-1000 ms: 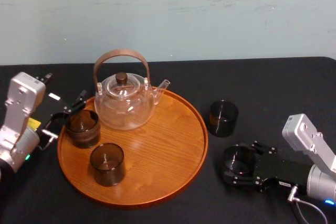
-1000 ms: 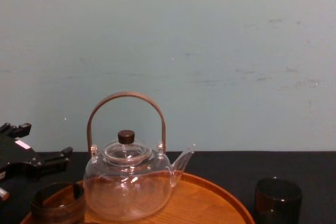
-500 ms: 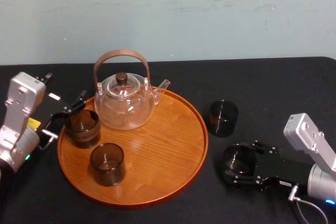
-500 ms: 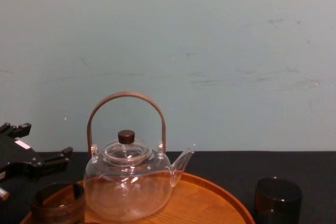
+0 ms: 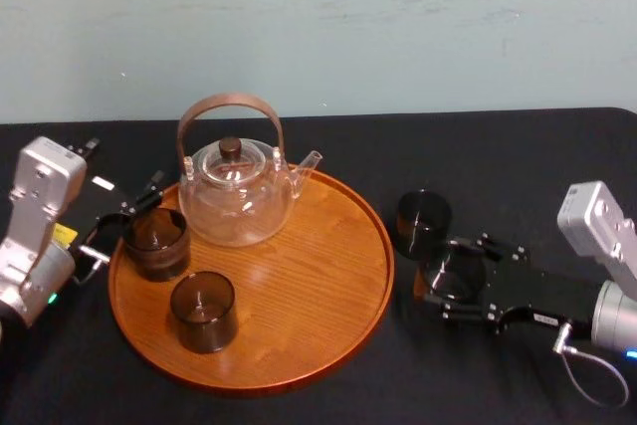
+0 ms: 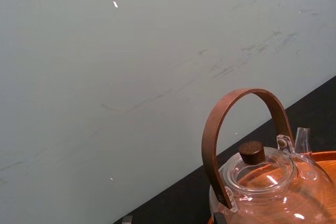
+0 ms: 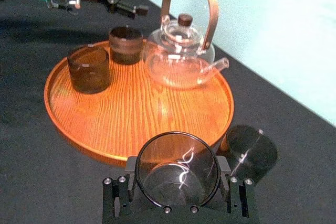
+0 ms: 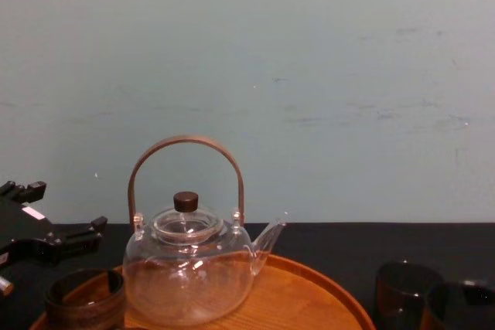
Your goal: Pick up the glass from the table and place it on the tray.
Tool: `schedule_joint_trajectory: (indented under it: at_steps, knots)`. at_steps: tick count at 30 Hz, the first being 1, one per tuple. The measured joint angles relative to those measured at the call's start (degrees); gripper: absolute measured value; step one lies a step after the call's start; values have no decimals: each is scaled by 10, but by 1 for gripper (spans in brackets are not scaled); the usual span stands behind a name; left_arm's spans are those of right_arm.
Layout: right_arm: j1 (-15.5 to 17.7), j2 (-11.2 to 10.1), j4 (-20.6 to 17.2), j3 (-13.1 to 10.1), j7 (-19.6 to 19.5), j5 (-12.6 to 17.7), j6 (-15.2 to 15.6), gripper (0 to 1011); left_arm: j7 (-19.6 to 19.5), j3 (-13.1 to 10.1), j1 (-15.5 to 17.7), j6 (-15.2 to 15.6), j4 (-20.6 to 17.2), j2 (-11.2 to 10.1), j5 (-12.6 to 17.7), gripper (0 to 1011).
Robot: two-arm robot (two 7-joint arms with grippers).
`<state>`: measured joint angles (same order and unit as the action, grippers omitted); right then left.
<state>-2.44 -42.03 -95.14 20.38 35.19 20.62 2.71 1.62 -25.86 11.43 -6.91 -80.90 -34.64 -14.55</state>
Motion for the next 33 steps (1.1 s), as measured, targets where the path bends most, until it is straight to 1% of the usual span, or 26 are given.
schedule_joint_trajectory:
  at_steps: [3,7,11,13,14,17,25,33]
  knots:
    - [-10,2,-1,5,3,1,-2,915,0,0,0,0,0,0,0,1001]
    - [-27,11,-1,16,6,-1,-5,915,0,0,0,0,0,0,0,1001]
    - [-48,28,5,32,9,-4,-6,915,0,0,0,0,0,0,0,1001]
    - [-63,41,12,44,10,-5,-7,915,0,0,0,0,0,0,0,1001]
    - [-63,41,12,44,10,-5,-7,915,0,0,0,0,0,0,0,1001]
    - [-81,57,22,61,12,-8,-7,914,0,0,0,0,0,0,0,1001]
    - [-108,84,41,89,14,-11,-5,915,0,0,0,0,0,0,0,1001]
    - [-125,97,57,115,25,-15,-8,915,0,0,0,0,0,0,0,1001]
